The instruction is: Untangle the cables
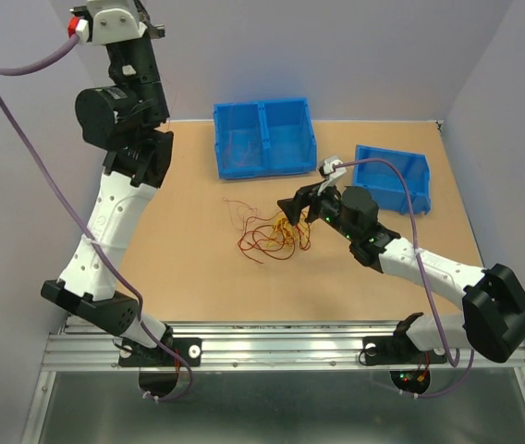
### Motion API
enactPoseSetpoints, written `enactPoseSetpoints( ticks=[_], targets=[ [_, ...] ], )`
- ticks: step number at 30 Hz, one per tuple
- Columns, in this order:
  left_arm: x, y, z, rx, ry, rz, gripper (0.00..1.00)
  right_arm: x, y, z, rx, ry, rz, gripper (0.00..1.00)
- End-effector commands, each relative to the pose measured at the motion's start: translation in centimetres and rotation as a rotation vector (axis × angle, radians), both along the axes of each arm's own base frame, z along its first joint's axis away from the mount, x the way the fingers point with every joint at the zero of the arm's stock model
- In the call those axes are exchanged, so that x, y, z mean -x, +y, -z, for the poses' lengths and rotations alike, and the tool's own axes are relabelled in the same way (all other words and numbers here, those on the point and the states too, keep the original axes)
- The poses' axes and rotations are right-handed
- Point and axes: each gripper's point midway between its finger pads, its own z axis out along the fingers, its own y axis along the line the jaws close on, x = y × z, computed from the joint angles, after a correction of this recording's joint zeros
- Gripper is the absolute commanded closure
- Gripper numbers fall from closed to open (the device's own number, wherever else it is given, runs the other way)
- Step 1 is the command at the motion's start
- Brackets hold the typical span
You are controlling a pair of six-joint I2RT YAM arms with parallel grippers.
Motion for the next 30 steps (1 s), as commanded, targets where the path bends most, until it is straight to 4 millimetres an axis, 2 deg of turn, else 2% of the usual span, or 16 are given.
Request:
enactPoseSetpoints(
  ticks=[1, 8, 14, 15, 18, 19, 24, 27, 30],
  targets=[
    [-2.2, -2.1, 1.5, -0.010, 0.013, 0.052, 1.00, 0.1, 0.2, -1.3, -0.028, -0.046, -0.001, 0.16],
    [-4.8, -3.9, 3.1, -0.004, 0.055, 0.107, 1.00, 0.2, -0.1, -1.4, -0.028, -0.050, 0.007, 0.16],
    [-7.9, -6.3, 6.2, -0.035, 0.137, 0.158, 1.00, 0.4, -0.3, -1.6, -0.031, -0.056, 0.010, 0.16],
    [-9.2, -7.0, 7.4, -0.048, 0.177, 0.158, 1.00, 0.4, -0.3, -1.6, -0.032, -0.057, 0.010, 0.16],
    [-11.0, -7.3, 8.6, -0.033, 0.227, 0.147, 0.99, 0.5, -0.5, -1.6, -0.032, -0.057, 0.013, 0.16],
    [-12.3, -8.0, 9.9, -0.042, 0.259, 0.147, 1.00, 0.5, -0.5, -1.6, -0.031, -0.058, 0.013, 0.16],
    [-15.8, -10.0, 14.2, -0.080, 0.350, 0.158, 1.00, 0.6, -0.8, -1.7, -0.030, -0.063, 0.022, 0.16],
    [-18.5, -11.3, 18.1, -0.100, 0.426, 0.168, 1.00, 0.8, -1.0, -1.8, -0.030, -0.066, 0.024, 0.16],
    [-20.1, -12.1, 20.5, -0.099, 0.468, 0.198, 1.00, 1.0, -1.1, -1.9, -0.030, -0.070, 0.022, 0.16]
  ],
)
